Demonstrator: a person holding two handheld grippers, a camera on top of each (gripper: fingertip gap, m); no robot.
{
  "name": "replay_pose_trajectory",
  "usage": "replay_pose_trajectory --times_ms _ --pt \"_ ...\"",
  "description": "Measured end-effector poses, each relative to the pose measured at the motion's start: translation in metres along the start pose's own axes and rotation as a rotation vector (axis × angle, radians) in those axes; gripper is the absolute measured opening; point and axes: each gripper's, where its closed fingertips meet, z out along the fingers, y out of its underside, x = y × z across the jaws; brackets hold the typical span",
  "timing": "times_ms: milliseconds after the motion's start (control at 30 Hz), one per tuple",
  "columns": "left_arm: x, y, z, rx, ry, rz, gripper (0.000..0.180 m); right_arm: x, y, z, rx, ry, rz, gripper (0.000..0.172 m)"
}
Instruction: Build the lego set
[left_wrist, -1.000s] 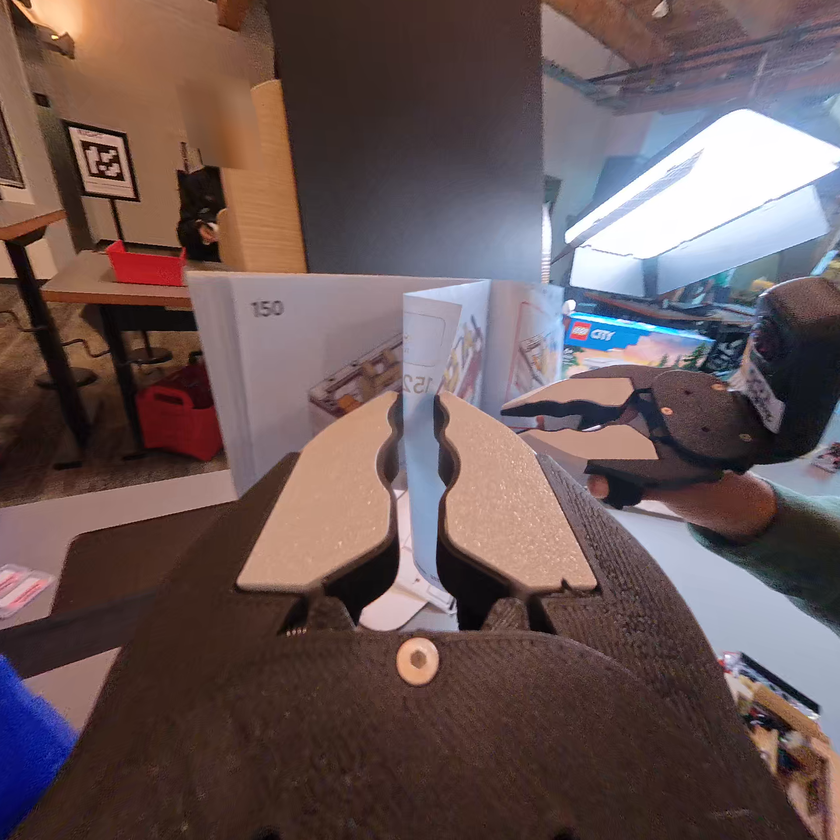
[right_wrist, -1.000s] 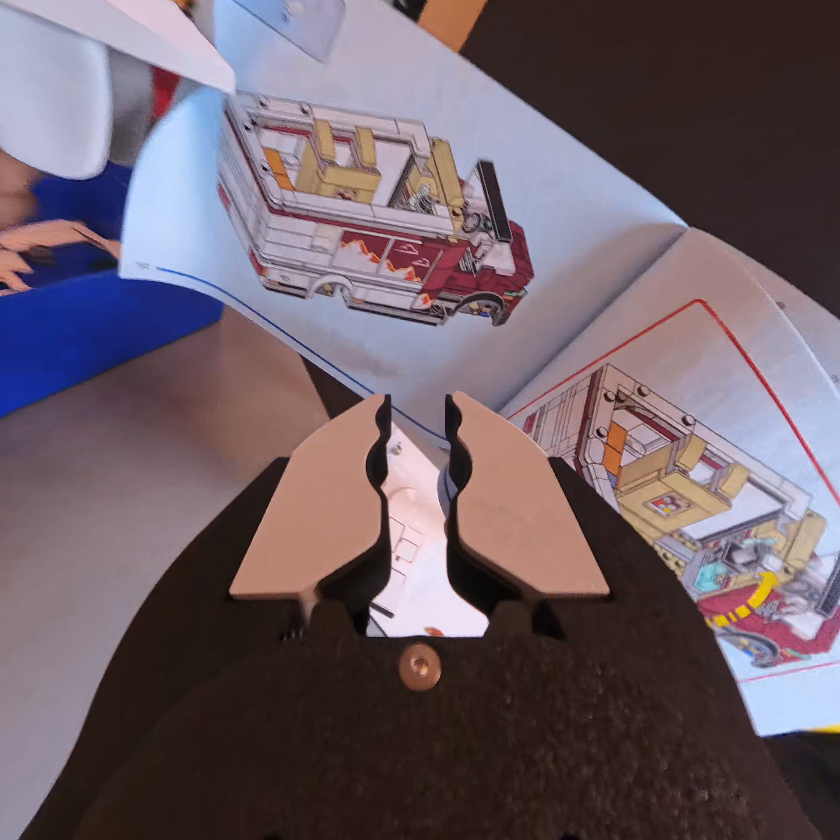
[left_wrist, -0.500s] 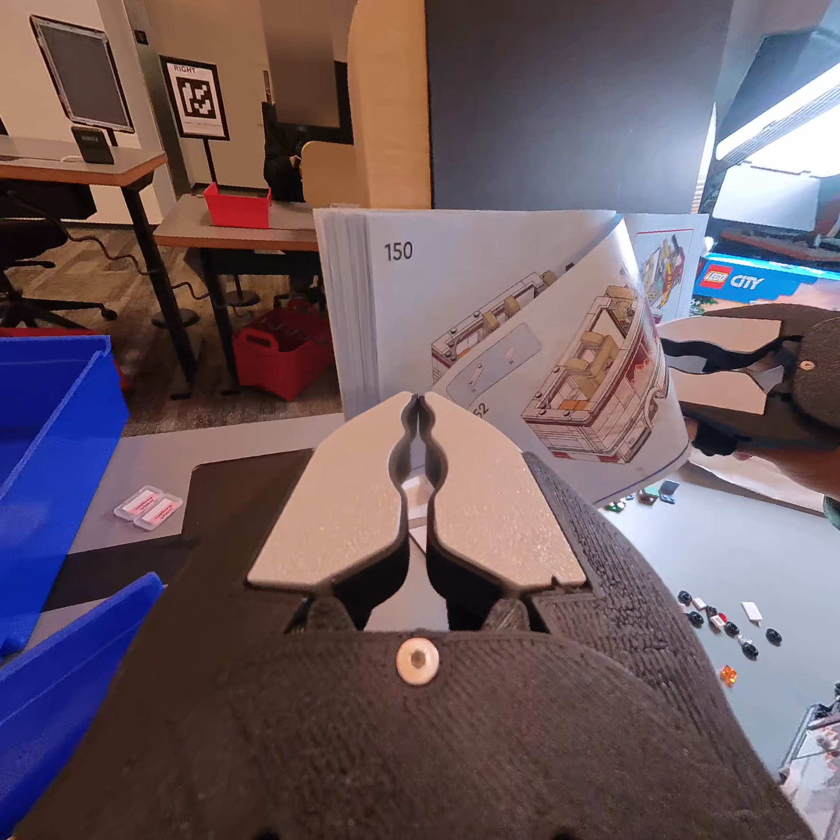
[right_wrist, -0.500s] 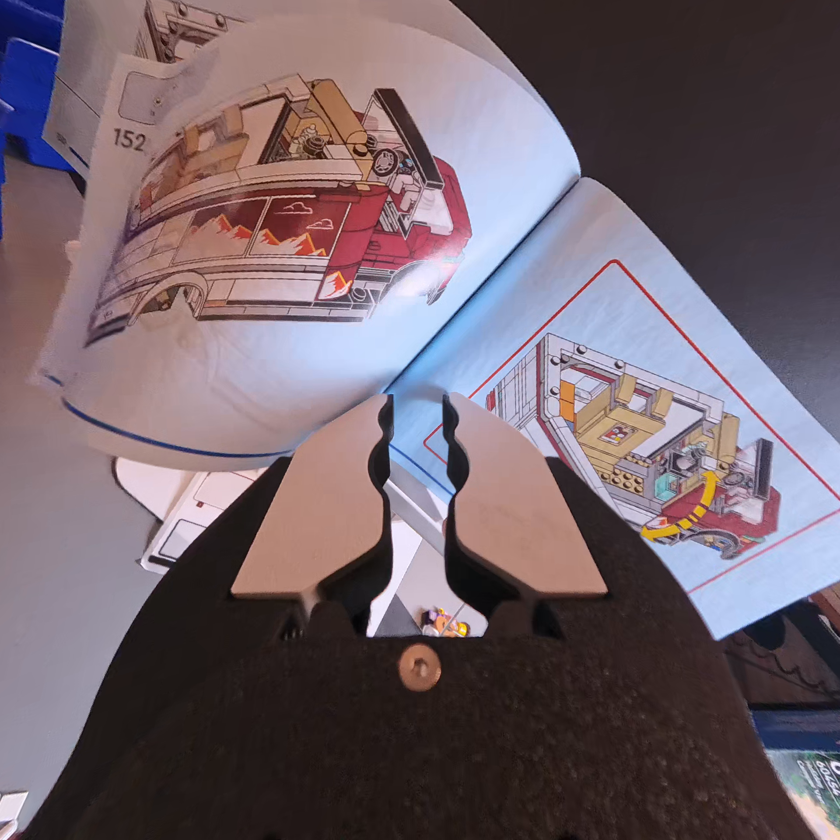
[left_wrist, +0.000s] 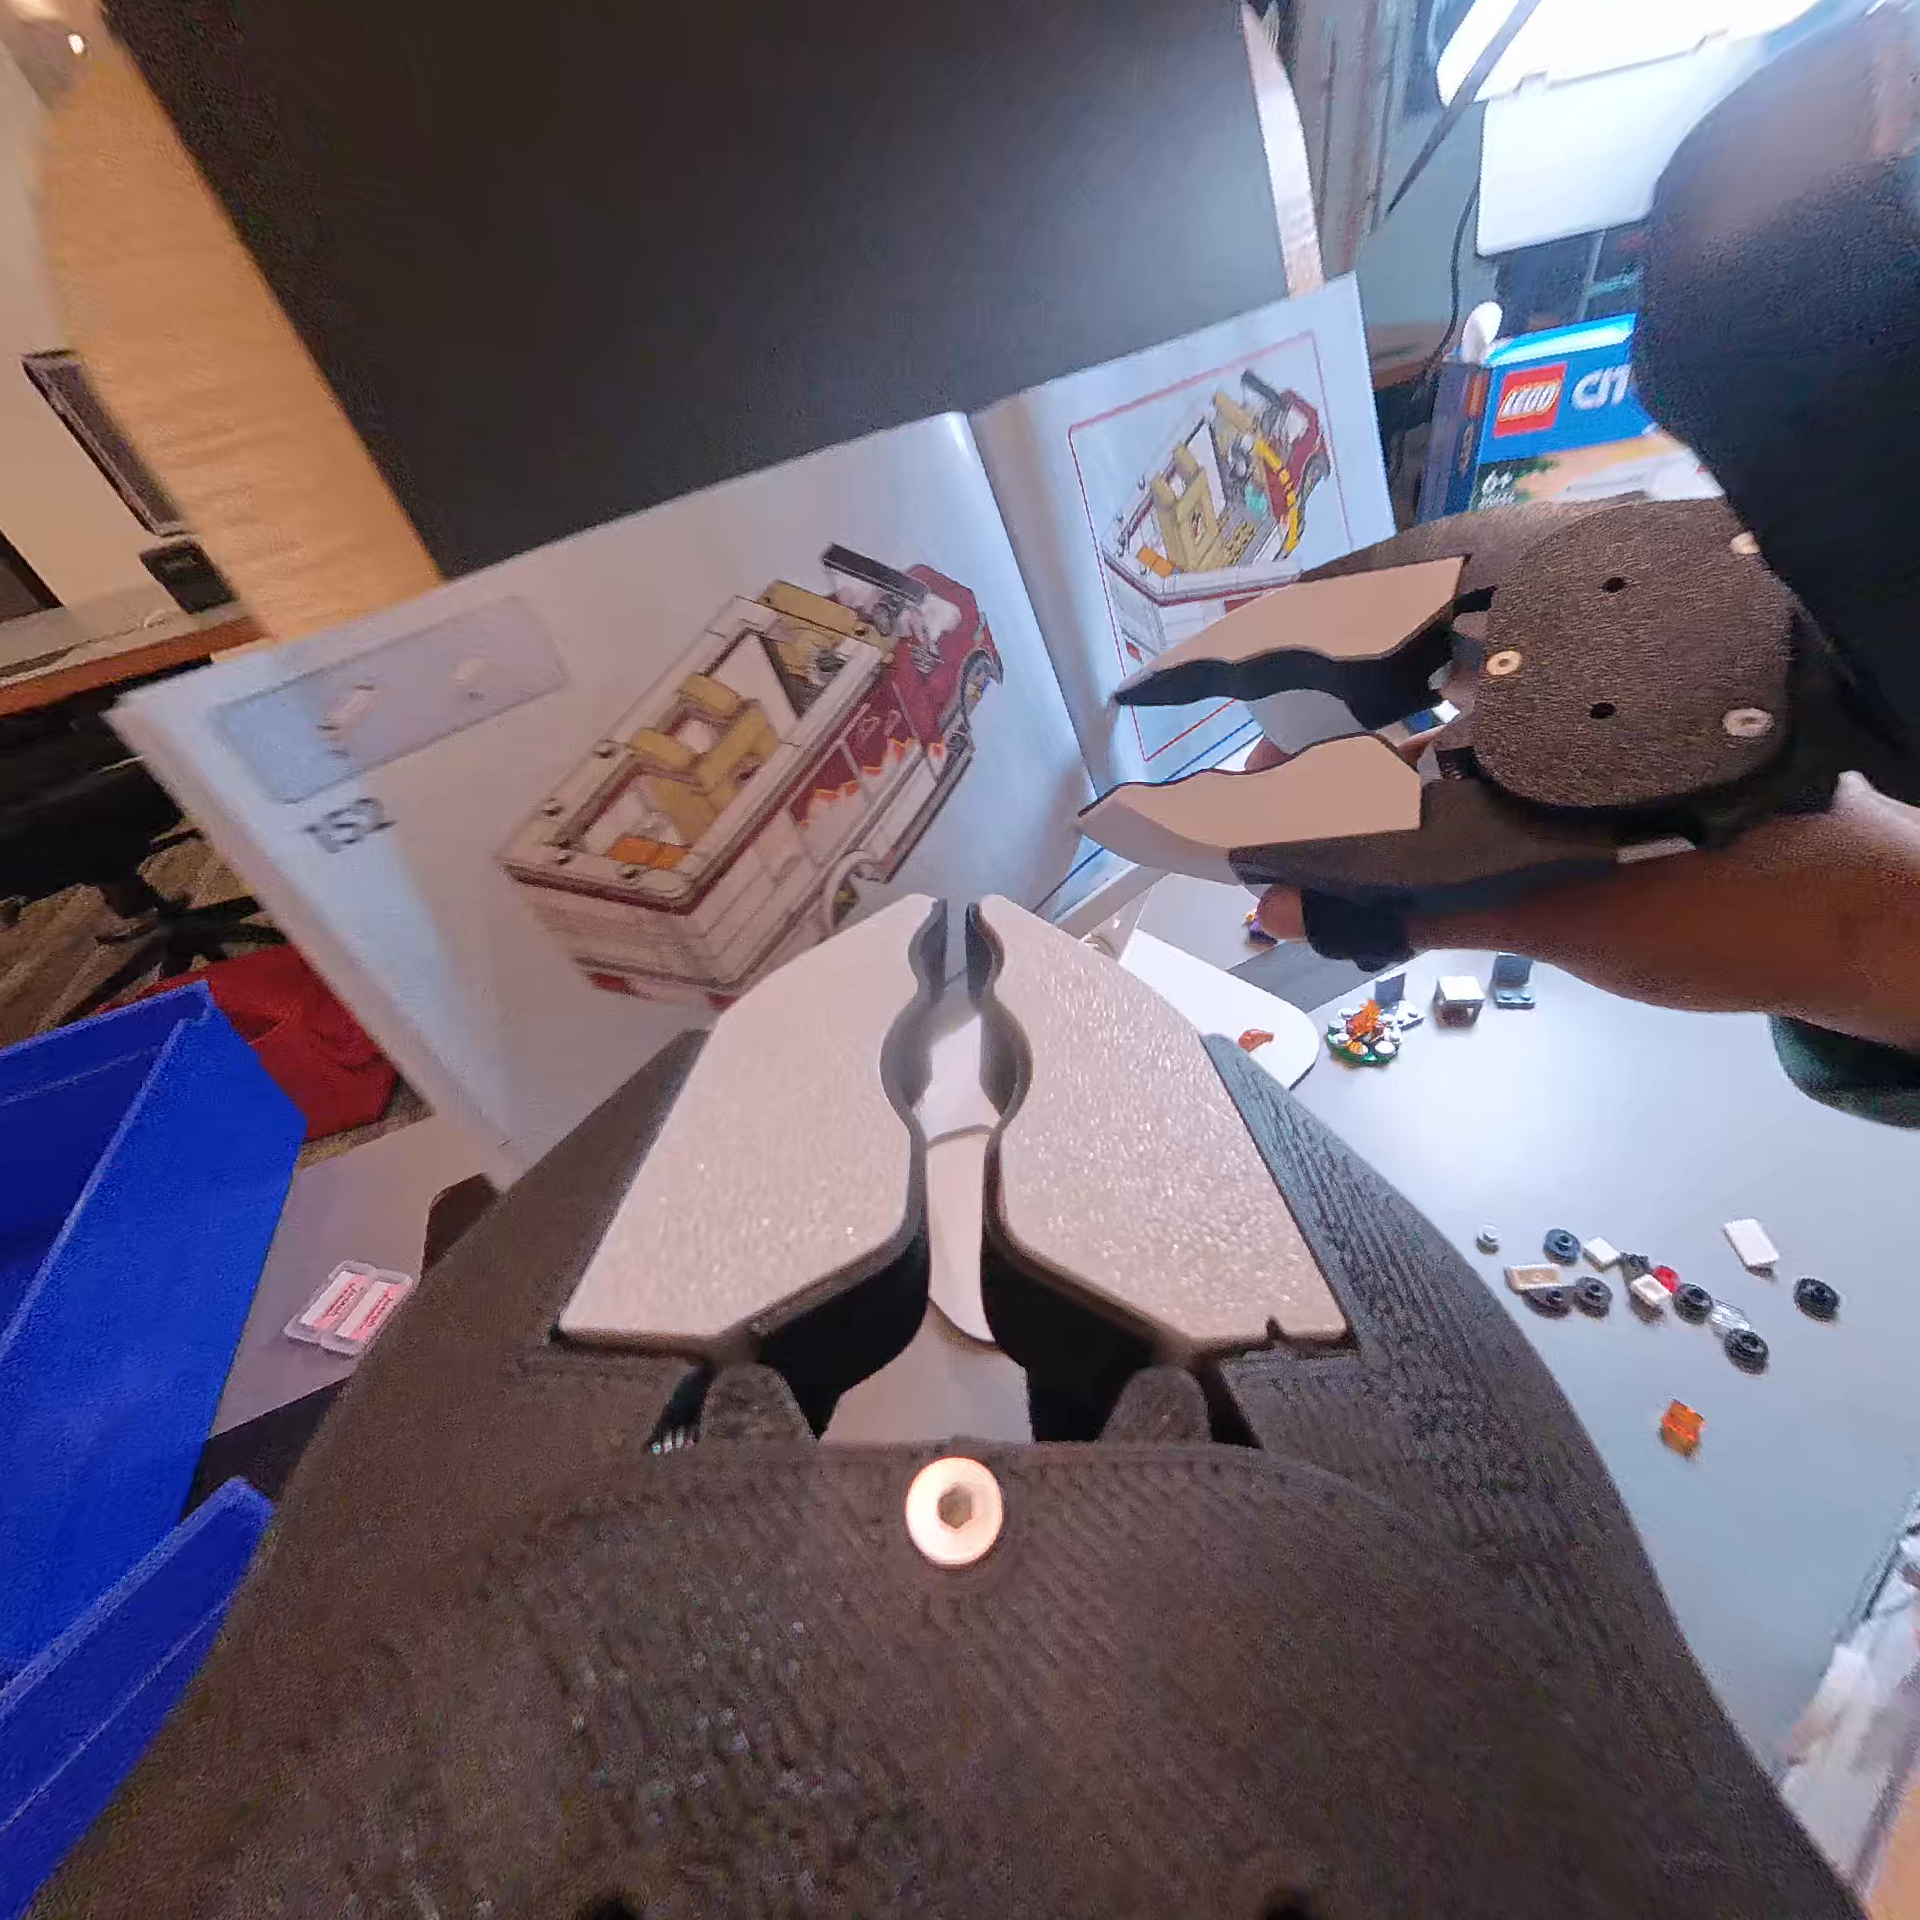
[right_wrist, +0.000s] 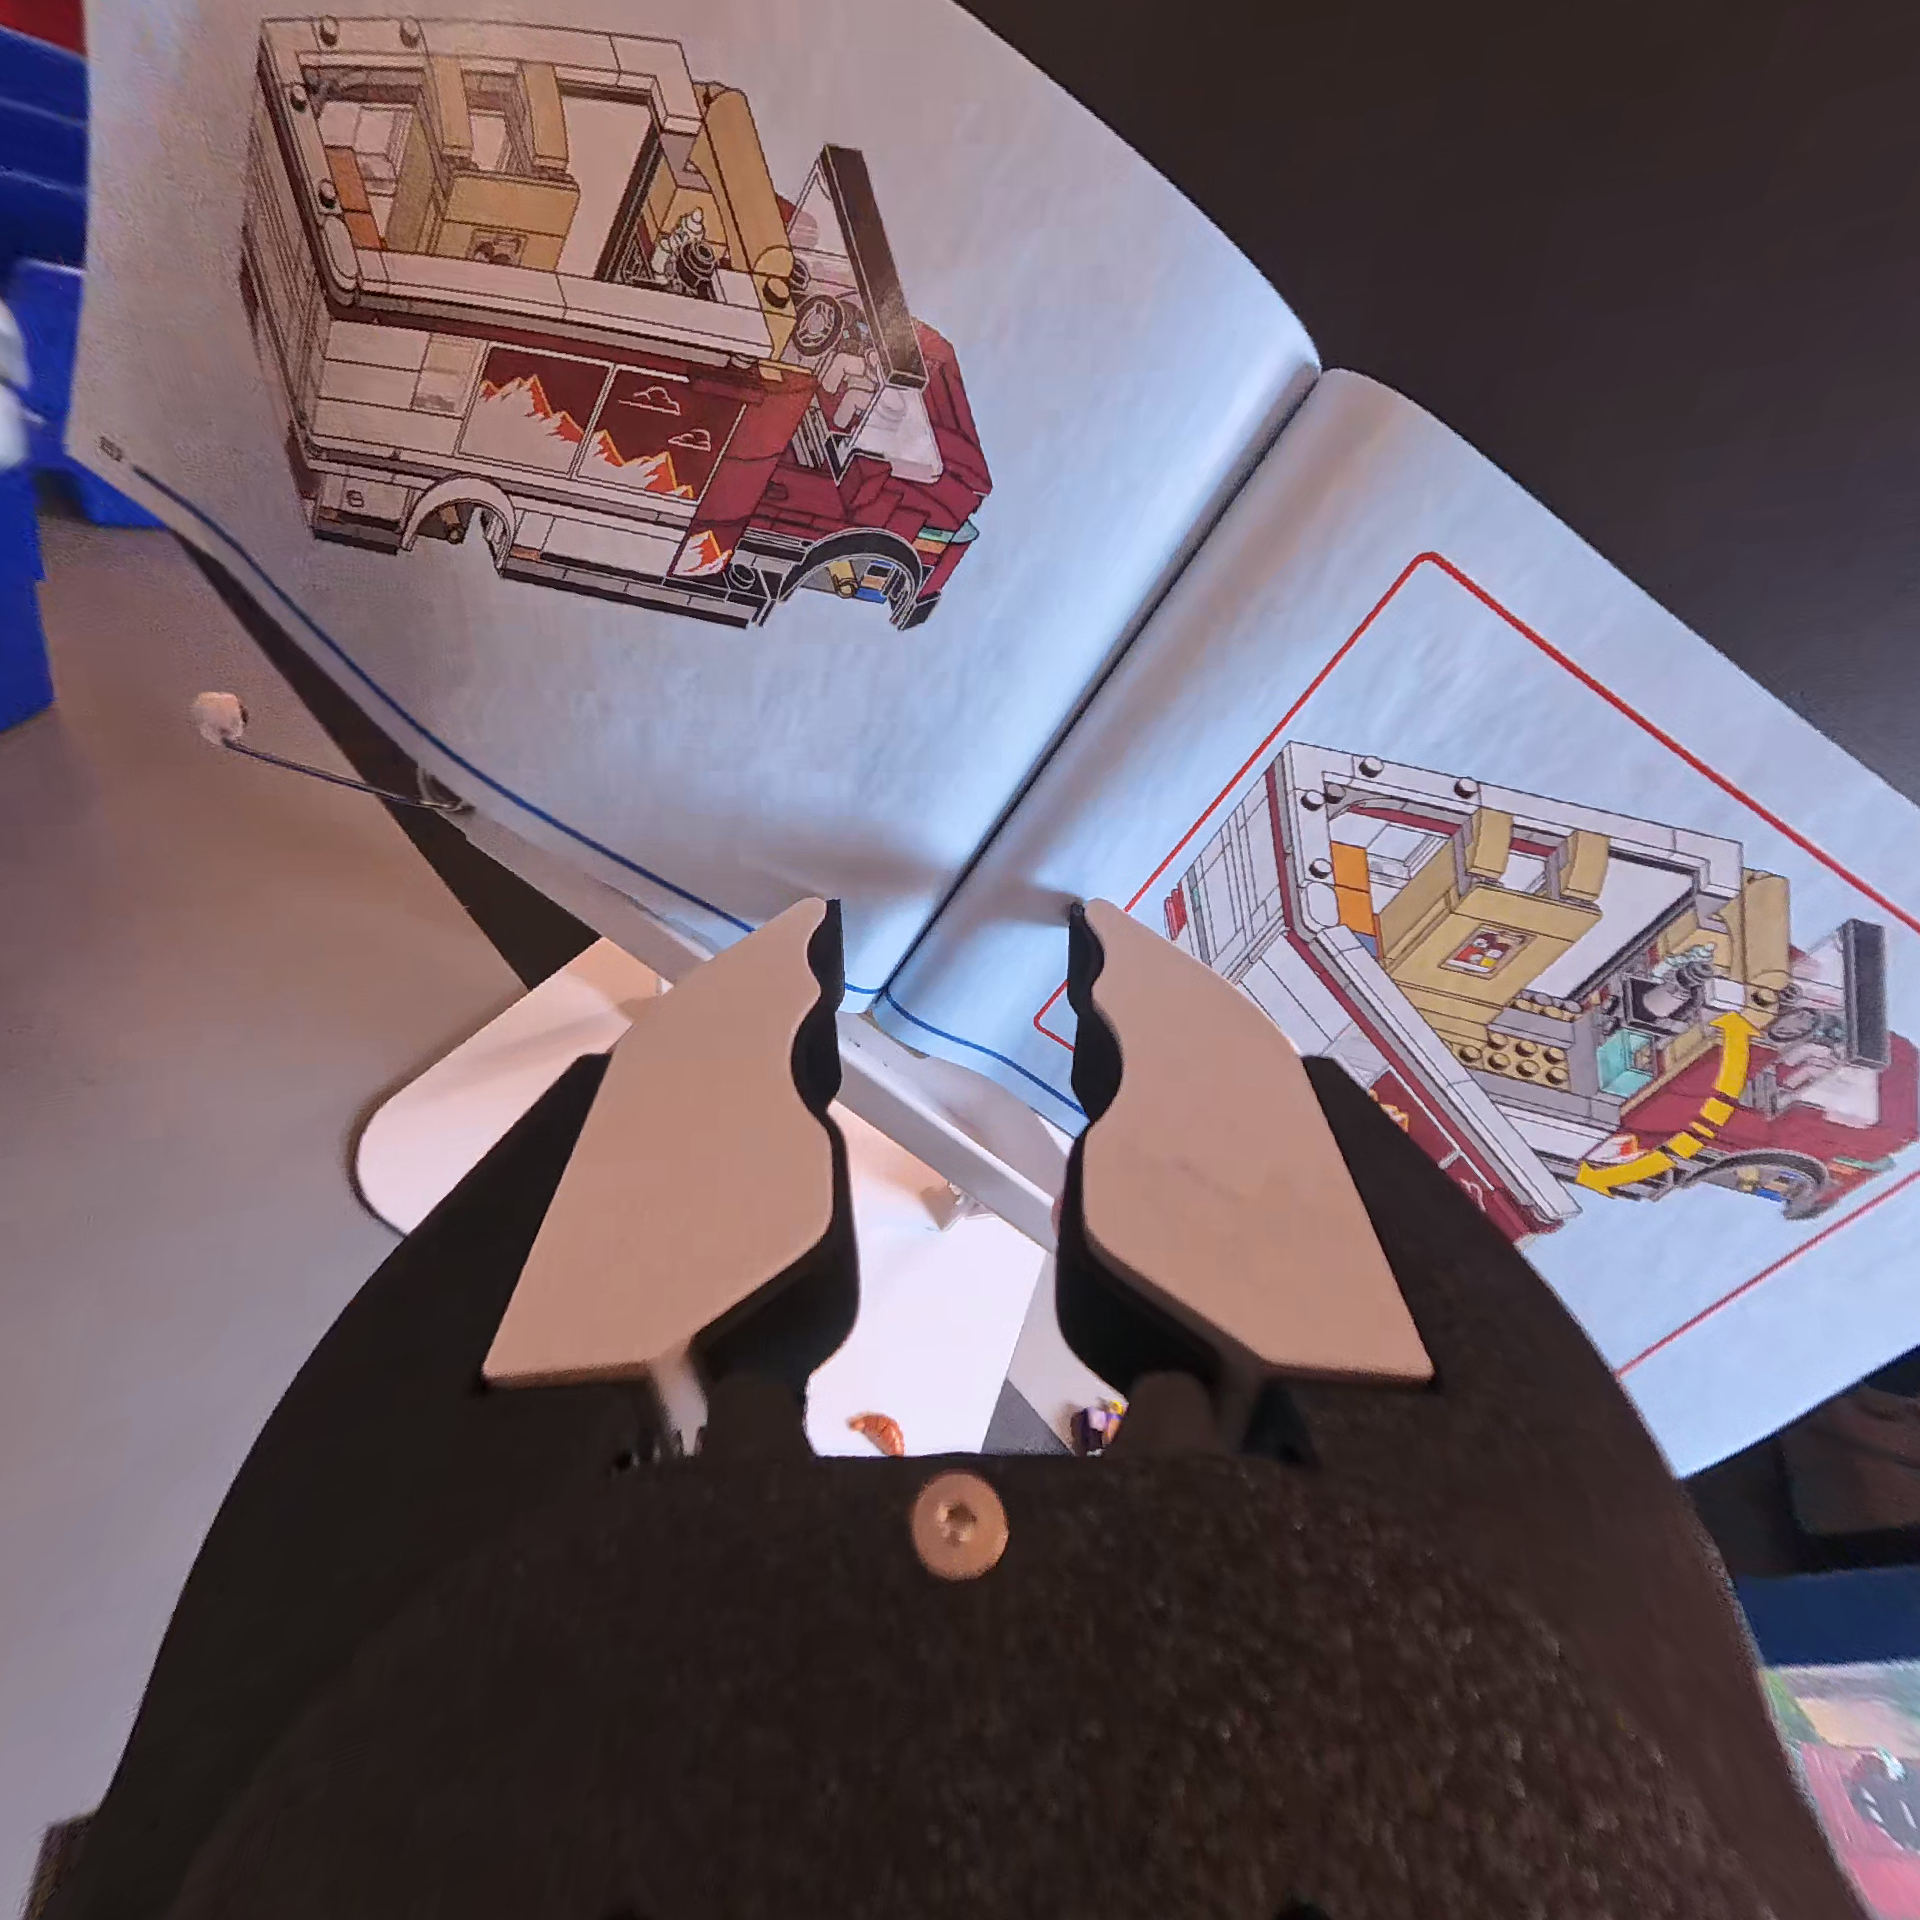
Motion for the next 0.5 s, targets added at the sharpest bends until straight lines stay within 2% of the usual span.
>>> replay_pose_trajectory --times_ms 200,267,367,500 --pt "-0.02 0.024 0.054 -0.135 -0.154 0.038 0.0 0.001 0.001 0.001 0.033 0.014 -0.025 0.041" --pt "-0.027 0.031 0.06 -0.161 -0.203 0.084 0.0 0.003 0.002 0.0 0.066 -0.004 -0.062 0.044" --pt "-0.029 0.034 0.061 -0.147 -0.206 0.067 0.0 0.019 0.016 -0.002 0.076 0.0 -0.082 0.049" --pt "-0.033 0.037 0.059 -0.119 -0.207 0.035 0.0 0.055 0.034 -0.01 0.079 0.029 0.033 0.039"
